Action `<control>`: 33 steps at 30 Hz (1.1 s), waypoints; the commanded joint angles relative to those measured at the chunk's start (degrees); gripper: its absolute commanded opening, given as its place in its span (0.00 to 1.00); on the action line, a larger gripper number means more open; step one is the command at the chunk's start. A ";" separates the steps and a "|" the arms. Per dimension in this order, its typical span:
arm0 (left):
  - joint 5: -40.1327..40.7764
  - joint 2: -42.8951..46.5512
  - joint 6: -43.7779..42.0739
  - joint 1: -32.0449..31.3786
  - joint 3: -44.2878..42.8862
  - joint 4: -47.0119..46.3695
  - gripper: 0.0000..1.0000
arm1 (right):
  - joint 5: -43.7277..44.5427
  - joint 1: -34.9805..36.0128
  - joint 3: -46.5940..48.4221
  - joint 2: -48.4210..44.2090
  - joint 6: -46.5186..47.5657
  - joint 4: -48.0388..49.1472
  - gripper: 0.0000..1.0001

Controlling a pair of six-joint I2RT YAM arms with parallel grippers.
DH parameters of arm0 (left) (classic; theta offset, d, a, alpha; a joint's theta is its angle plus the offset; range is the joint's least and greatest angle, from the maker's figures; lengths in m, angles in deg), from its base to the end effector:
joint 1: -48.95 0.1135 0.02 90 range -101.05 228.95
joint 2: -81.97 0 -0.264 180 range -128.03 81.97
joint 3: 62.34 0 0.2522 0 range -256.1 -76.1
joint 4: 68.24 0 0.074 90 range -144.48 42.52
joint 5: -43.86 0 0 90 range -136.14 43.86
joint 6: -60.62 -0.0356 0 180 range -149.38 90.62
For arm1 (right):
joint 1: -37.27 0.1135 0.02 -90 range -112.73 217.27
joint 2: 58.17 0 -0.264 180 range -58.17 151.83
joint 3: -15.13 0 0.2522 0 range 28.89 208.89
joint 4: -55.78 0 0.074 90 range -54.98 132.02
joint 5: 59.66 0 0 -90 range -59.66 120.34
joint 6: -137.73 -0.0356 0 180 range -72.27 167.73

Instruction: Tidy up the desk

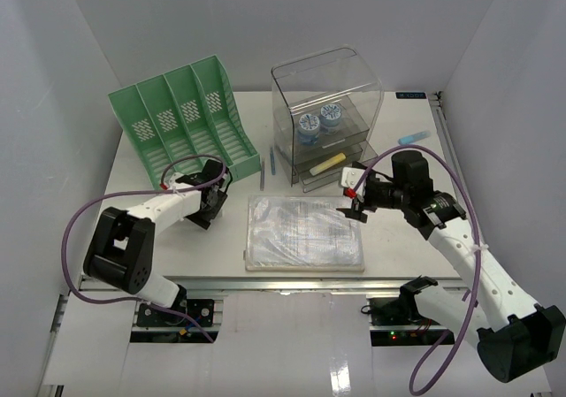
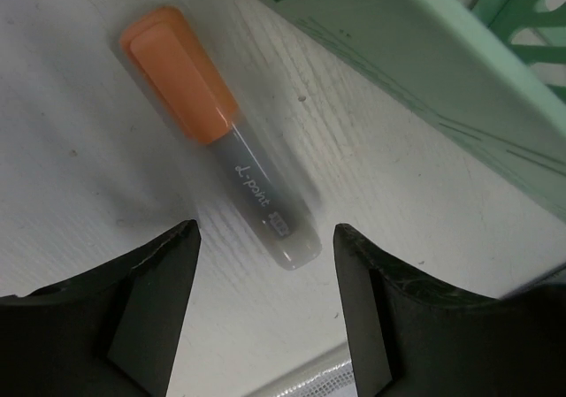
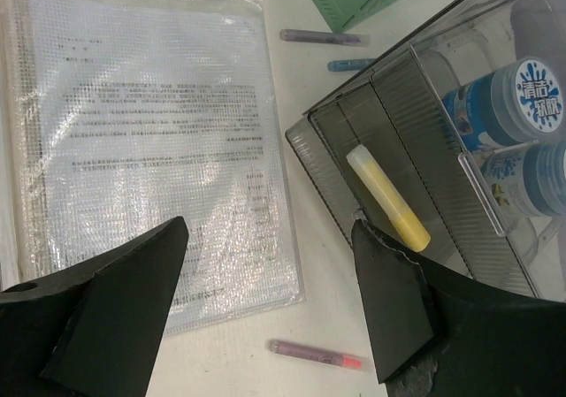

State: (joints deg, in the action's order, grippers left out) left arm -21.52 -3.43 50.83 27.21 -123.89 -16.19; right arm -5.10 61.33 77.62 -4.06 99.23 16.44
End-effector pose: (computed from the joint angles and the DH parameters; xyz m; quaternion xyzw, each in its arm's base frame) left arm 0.2427 -0.0808 0.1715 -0.4964 0.8333 0.0401 0.2399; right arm 0.1770 0.1016 0.3111 -0.6263 0.5633 0.1460 0.5188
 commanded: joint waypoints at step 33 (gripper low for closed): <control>-20.62 36.45 -22.73 -1.66 17.53 -9.42 0.00 | -6.06 -5.19 2.52 -3.49 -7.57 0.16 0.81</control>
State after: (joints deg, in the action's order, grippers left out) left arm -30.83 25.63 41.99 26.22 -105.61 -19.38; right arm -9.05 57.73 76.59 -7.79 94.94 15.95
